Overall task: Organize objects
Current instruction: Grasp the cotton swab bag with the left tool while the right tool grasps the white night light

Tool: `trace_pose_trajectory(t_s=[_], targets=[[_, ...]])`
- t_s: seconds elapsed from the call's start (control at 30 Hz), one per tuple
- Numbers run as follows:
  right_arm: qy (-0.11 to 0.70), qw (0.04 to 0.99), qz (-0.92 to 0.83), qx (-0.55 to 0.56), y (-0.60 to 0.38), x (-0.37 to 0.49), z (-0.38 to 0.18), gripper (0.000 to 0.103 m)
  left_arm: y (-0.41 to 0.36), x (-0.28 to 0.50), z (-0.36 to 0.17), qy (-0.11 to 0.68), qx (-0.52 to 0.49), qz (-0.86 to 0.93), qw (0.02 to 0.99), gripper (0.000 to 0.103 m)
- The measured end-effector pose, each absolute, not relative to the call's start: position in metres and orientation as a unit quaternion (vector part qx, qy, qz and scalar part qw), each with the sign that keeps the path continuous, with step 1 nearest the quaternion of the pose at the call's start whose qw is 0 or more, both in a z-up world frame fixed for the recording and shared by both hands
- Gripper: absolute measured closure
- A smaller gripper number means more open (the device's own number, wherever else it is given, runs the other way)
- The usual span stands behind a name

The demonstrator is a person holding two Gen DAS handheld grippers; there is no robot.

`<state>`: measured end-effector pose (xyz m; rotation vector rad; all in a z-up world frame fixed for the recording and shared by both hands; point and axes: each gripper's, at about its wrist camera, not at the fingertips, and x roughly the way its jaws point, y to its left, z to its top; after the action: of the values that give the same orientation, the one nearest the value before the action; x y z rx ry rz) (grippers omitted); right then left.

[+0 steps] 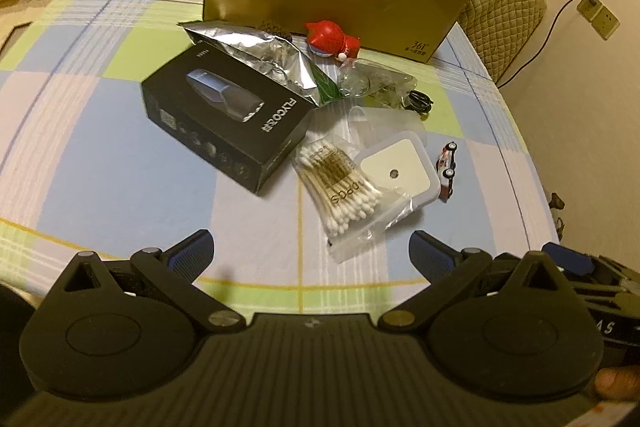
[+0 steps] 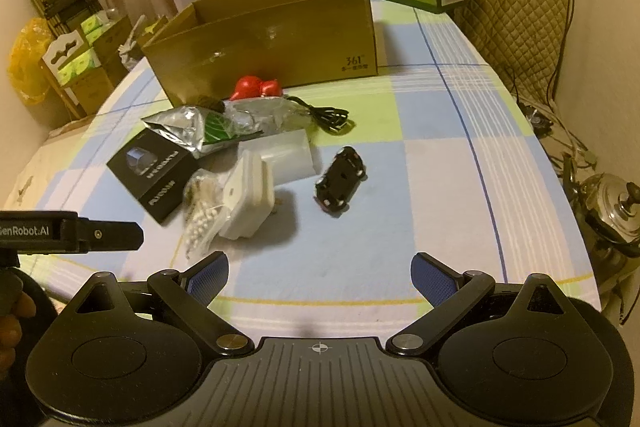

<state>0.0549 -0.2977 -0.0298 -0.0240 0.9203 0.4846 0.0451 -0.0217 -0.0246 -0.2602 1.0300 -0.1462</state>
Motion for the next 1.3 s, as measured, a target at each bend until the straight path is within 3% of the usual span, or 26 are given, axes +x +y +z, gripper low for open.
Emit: trace_pose_trajectory(t_s=[0.13,0.23,0.37,0.53,0.6,0.67,0.73,0.8,0.9,1.13,1.3], targets=[[0.442,0.867,0.232,-0.005,-0.300,0.064,-0.033,0.008,-0.028,0.059,-0.034,0.495,-0.129,-0.074,0.856,0.001],[0.444,0.865,0.234,0.000,-0.301,0.071,-0.035,0.015,-0.032,0.068,-0.038,0.494,-0.128,-0.078,0.857,0.004],[0.452,0.861,0.234,0.010,-0.302,0.080,-0.041,0.020,-0.037,0.080,-0.045,0.494,-0.128,-0.079,0.856,0.013],[0.455,0.859,0.235,0.008,-0.299,0.088,-0.044,0.020,-0.036,0.094,-0.056,0.492,-0.145,-0.072,0.855,0.023],[0.458,0.857,0.235,0.009,-0.297,0.091,-0.046,0.020,-0.035,0.098,-0.060,0.493,-0.156,-0.072,0.853,0.032],[0.460,0.857,0.234,0.010,-0.297,0.093,-0.047,0.020,-0.037,0.102,-0.065,0.497,-0.158,-0.073,0.850,0.033],[0.461,0.856,0.233,0.008,-0.296,0.095,-0.049,0.020,-0.038,0.105,-0.070,0.500,-0.157,-0.076,0.848,0.039],[0.460,0.856,0.236,0.007,-0.294,0.095,-0.050,0.020,-0.040,0.106,-0.073,0.504,-0.144,-0.079,0.848,0.059],[0.450,0.857,0.253,0.005,-0.289,0.094,-0.048,0.020,-0.041,0.104,-0.072,0.507,-0.108,-0.082,0.852,0.075],[0.427,0.851,0.304,-0.036,-0.260,0.085,-0.048,0.020,-0.034,0.086,-0.063,0.513,-0.031,-0.093,0.853,0.081],[0.402,0.848,0.334,-0.094,-0.233,0.077,-0.053,0.020,-0.021,0.076,-0.064,0.515,-0.036,-0.094,0.851,0.081]])
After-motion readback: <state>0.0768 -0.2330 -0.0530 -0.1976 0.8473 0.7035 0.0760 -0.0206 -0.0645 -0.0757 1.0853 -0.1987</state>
